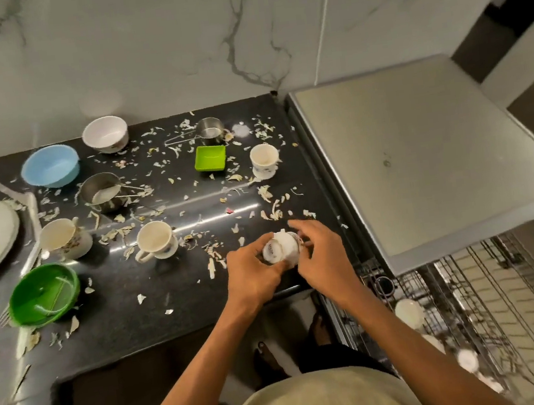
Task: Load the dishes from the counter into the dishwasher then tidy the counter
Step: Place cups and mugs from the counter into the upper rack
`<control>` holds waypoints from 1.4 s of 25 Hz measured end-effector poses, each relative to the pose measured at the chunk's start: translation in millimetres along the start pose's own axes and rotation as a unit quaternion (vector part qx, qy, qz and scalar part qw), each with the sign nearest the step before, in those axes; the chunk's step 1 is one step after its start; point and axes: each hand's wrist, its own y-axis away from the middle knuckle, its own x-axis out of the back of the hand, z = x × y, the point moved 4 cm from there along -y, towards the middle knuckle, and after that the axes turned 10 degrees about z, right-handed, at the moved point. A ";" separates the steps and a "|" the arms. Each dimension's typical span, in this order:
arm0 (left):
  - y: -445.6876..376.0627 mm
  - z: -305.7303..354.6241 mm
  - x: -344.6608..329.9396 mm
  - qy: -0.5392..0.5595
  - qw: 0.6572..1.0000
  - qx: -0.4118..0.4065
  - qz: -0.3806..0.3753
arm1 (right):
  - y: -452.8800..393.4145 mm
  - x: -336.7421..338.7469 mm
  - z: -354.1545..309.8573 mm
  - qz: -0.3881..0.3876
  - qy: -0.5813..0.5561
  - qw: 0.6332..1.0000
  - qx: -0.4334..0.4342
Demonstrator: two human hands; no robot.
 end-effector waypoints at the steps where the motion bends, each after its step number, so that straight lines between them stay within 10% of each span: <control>1: 3.1 7.8 -8.5 -0.005 0.999 -0.024 -0.023 | 11.6 7.2 1.7 -0.001 0.024 0.999 0.040; 13: 55.6 61.3 -153.7 -0.106 0.965 -0.133 -0.202 | 75.6 100.1 99.8 0.101 0.170 0.978 0.069; 35: 196.1 16.8 -399.2 -0.174 0.856 -0.057 -0.484 | 186.0 189.8 363.8 0.093 0.146 0.931 -0.322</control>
